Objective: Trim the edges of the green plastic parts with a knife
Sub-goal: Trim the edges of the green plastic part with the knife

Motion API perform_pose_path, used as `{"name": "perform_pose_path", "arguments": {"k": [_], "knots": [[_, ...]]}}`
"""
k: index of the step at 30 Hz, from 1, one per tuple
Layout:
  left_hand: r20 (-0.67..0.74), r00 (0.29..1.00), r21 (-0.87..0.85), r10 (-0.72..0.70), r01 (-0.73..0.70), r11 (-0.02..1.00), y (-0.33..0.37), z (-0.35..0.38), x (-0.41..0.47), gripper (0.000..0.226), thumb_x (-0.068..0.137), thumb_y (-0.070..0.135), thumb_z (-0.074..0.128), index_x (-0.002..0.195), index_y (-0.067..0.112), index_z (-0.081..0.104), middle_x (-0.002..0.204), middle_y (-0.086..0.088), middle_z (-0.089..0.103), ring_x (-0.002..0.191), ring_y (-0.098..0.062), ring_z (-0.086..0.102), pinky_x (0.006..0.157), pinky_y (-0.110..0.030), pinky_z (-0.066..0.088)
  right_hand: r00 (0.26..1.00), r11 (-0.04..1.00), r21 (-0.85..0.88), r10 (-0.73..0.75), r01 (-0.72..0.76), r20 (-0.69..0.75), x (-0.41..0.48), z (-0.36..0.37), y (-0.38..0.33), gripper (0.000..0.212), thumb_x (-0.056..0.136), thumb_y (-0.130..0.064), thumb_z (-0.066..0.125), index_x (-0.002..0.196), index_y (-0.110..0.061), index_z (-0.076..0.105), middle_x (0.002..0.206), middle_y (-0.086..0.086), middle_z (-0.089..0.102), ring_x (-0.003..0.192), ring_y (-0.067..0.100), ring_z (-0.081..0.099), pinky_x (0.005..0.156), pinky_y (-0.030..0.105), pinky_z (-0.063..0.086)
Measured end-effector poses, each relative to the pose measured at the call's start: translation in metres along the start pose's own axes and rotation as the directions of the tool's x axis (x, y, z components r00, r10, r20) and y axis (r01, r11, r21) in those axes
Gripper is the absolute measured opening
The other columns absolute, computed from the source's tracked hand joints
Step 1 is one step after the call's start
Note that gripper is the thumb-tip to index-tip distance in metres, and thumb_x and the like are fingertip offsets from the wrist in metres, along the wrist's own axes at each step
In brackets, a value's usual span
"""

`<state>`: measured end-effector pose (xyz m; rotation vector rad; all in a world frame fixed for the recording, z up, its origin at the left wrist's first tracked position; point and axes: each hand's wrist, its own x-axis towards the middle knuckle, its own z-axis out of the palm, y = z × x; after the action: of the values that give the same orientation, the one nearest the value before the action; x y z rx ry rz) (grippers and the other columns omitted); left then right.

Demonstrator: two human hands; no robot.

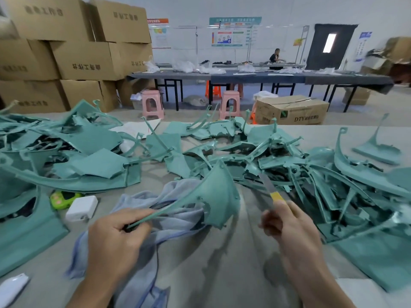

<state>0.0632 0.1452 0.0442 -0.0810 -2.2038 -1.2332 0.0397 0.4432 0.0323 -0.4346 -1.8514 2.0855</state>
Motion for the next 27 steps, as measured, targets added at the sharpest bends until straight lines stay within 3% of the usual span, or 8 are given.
{"name": "perform_pose_path", "arguments": {"k": [5,8,12,16,20,22,24,27], "knots": [[0.161,0.974,-0.072,0.157,-0.147,0.987,-0.004,0.007,-0.004,0.03,0.065,0.025,0.056,0.085,0.035,0.076,0.079,0.017,0.074,0.071,-0.002,0.07,0.063,-0.012,0.05,0.929,0.936,-0.081,-0.326,0.344,0.175,-0.02,0.018,-0.007,0.021,0.101,-0.033,0.057,0.083,-0.025,0.066,0.122,-0.025,0.064,0.108,-0.008,0.059,0.087,0.023,0.042],[0.183,0.963,-0.037,0.196,-0.193,0.981,-0.005,0.011,-0.004,0.022,0.064,0.027,0.058,0.079,0.037,0.07,0.076,0.016,0.071,0.069,-0.005,0.067,0.062,-0.014,0.049,0.932,0.949,-0.031,-0.302,0.314,0.201,-0.016,0.02,-0.009,0.021,0.101,-0.028,0.057,0.086,-0.023,0.072,0.141,-0.03,0.055,0.123,-0.011,0.054,0.095,0.018,0.045],[0.179,0.955,0.046,0.238,-0.25,0.967,-0.009,0.01,-0.002,0.016,0.062,0.025,0.056,0.071,0.034,0.066,0.073,0.015,0.066,0.069,-0.007,0.062,0.065,-0.024,0.048,0.941,0.981,0.077,-0.193,0.178,0.277,-0.008,0.014,-0.015,0.028,0.101,-0.019,0.057,0.107,-0.04,0.075,0.12,-0.024,0.071,0.108,-0.01,0.064,0.084,0.008,0.051],[0.038,0.97,0.191,0.24,-0.242,0.951,-0.006,0.014,0.001,0.018,0.063,0.027,0.052,0.068,0.038,0.065,0.08,0.02,0.067,0.086,-0.002,0.06,0.086,-0.038,0.047,0.912,0.96,-0.011,-0.263,0.28,0.314,0.002,0.003,-0.021,0.019,0.1,-0.027,0.055,0.094,-0.017,0.07,0.097,0.009,0.063,0.093,0.029,0.059,0.094,0.044,0.05],[-0.149,0.989,0.352,0.023,0.031,0.936,-0.007,0.027,0.01,0.043,0.08,0.026,0.07,0.122,0.03,0.069,0.139,0.006,0.059,0.133,-0.022,0.044,0.113,-0.047,0.035,0.857,0.915,-0.104,-0.319,0.39,0.405,-0.002,0.002,-0.02,0.017,0.101,-0.027,0.058,0.091,-0.016,0.066,0.096,-0.006,0.063,0.09,0.013,0.058,0.089,0.043,0.049],[-0.246,0.965,0.329,-0.092,0.172,0.928,-0.006,0.032,0.01,0.058,0.079,0.031,0.079,0.13,0.03,0.052,0.136,0.0,0.054,0.127,-0.025,0.046,0.103,-0.047,0.041,0.852,0.881,-0.186,-0.335,0.435,0.403,-0.006,0.006,-0.016,0.015,0.102,-0.021,0.059,0.091,-0.023,0.069,0.102,-0.013,0.067,0.096,0.009,0.062,0.088,0.037,0.051],[-0.251,0.964,0.266,-0.084,0.152,0.952,-0.002,0.038,0.005,0.041,0.076,0.034,0.081,0.1,0.036,0.048,0.1,0.007,0.059,0.091,-0.02,0.056,0.076,-0.038,0.046,0.871,0.886,-0.198,-0.333,0.42,0.361,-0.009,0.01,-0.015,0.015,0.101,-0.021,0.061,0.094,-0.03,0.071,0.099,-0.016,0.07,0.094,0.008,0.065,0.085,0.034,0.053],[0.103,0.995,0.217,0.009,-0.031,0.976,0.011,0.057,-0.02,0.02,0.078,0.043,0.072,0.087,0.033,0.056,0.08,0.015,0.066,0.074,-0.006,0.062,0.065,-0.02,0.046,0.901,0.928,-0.107,-0.312,0.357,0.301,-0.016,0.014,-0.015,0.023,0.097,-0.018,0.068,0.088,-0.036,0.078,0.094,-0.014,0.076,0.087,0.007,0.069,0.077,0.027,0.058]]}}
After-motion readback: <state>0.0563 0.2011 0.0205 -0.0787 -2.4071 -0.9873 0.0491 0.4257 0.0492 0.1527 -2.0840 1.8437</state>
